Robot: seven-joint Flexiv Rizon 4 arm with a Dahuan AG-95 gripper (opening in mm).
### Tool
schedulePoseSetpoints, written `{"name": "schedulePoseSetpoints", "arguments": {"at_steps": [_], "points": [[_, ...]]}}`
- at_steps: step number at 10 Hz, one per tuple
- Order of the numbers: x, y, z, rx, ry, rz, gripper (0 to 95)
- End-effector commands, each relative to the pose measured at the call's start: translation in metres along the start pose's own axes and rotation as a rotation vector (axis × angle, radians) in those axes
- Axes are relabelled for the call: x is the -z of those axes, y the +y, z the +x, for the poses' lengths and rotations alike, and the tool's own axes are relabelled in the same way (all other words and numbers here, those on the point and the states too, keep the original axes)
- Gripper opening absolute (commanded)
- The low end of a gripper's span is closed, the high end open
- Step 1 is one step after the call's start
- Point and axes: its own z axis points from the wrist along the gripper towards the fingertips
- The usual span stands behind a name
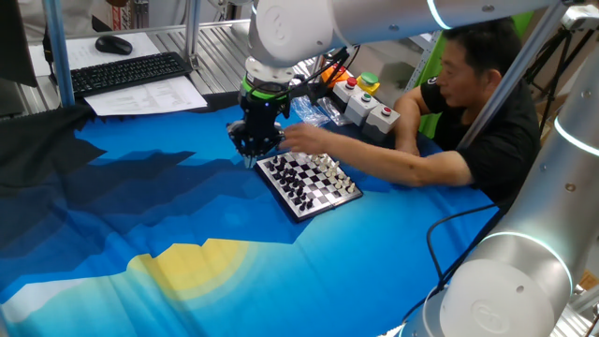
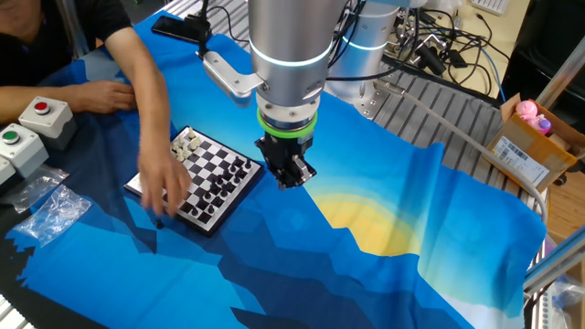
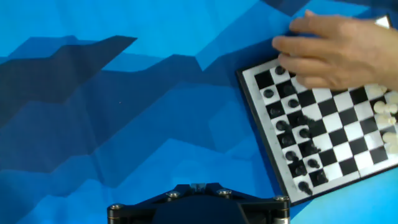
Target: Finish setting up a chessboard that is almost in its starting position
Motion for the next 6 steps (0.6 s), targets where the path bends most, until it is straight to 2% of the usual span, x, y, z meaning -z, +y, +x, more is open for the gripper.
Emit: {"name": "schedulePoseSetpoints", "arguments": {"at_steps": [1,2,3,4,6], "points": [[0.002,0.003,-0.009,0.018,0.009,0.005,0.0],[0.006,0.006,-0.021,0.028,0.019,0.006,0.0],[0.008,0.01,-0.039,0.035,0.024,0.005,0.0],[0.006,0.01,-0.051,0.037,0.023,0.005,0.0],[0.001,0.001,-0.073,0.065,0.018,0.009,0.0]]}}
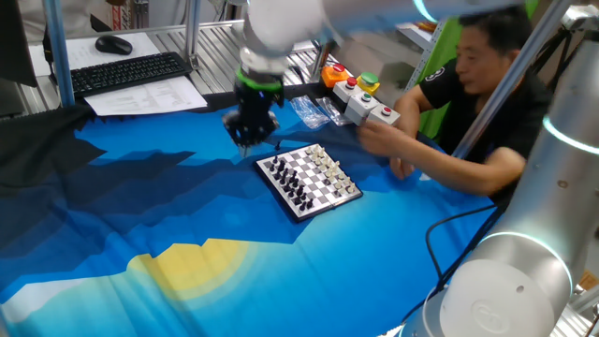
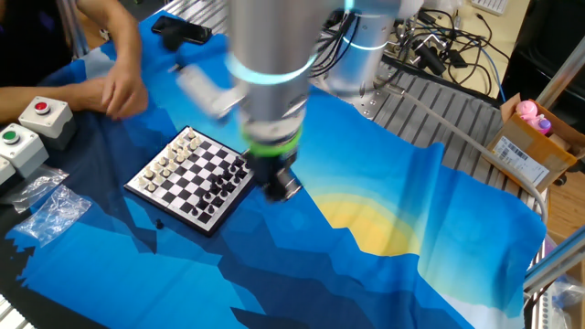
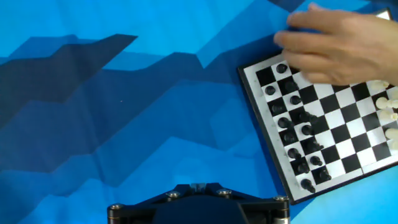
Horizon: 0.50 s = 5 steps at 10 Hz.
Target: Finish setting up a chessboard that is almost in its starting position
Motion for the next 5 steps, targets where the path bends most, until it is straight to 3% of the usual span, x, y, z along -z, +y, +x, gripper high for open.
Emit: {"name": "schedulePoseSetpoints", "arguments": {"at_steps": [1,3,5], "points": [[0.0,-0.016,-0.009,0.02,-0.021,0.005,0.0],[-0.001,-0.036,-0.028,0.078,-0.035,0.045,0.0],[0.001,-0.061,-0.057,0.121,-0.023,0.029,0.0]]}}
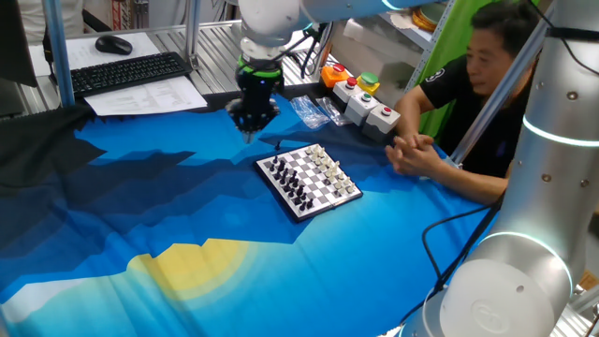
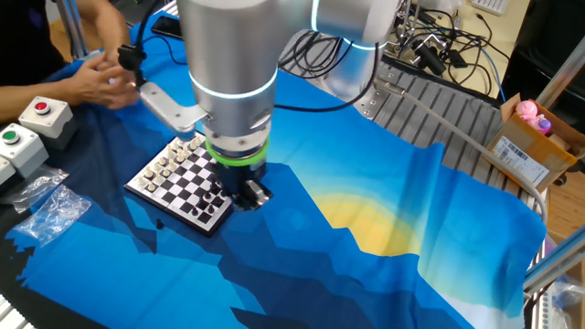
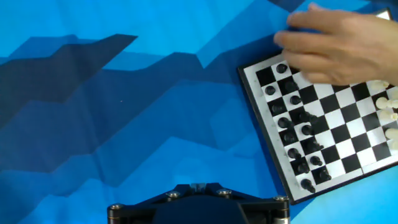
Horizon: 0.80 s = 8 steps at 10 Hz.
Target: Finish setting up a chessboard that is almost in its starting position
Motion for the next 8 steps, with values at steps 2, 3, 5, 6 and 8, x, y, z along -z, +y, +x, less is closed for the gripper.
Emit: {"name": "schedulePoseSetpoints", "arguments": {"at_steps": [2,3,5,6,8], "points": [[-0.001,-0.025,-0.041,0.073,0.011,-0.01,0.0],[0.0,-0.026,-0.044,0.087,0.011,-0.009,0.0],[0.0,-0.028,-0.045,0.096,0.012,-0.005,0.0],[0.0,-0.033,-0.049,0.096,0.013,-0.004,0.0],[-0.001,-0.042,-0.068,0.098,0.019,-0.002,0.0]]}}
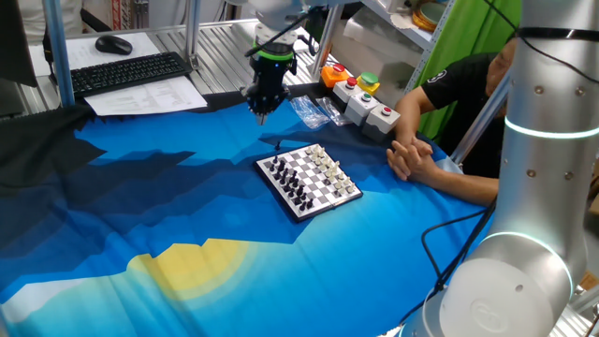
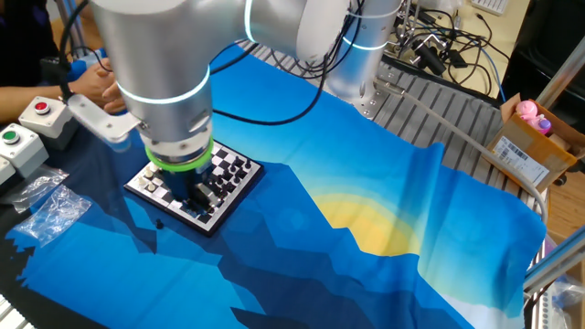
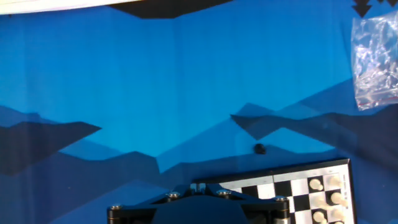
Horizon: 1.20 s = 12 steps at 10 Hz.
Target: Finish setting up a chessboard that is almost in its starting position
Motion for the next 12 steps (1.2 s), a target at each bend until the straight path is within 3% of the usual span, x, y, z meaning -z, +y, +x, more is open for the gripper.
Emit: {"name": "schedulePoseSetpoints", "arguments": {"at_steps": [1,2,4,6,7,12], "points": [[-0.006,-0.012,-0.015,0.009,0.011,-0.001,0.0],[-0.014,-0.025,-0.013,0.041,0.007,-0.004,0.0],[-0.027,-0.037,-0.01,0.078,-0.005,-0.014,0.0],[-0.031,-0.048,-0.007,0.122,-0.003,0.019,0.0],[-0.034,-0.058,-0.005,0.142,-0.001,0.022,0.0],[-0.041,-0.079,0.004,0.157,0.0,0.02,0.0]]}}
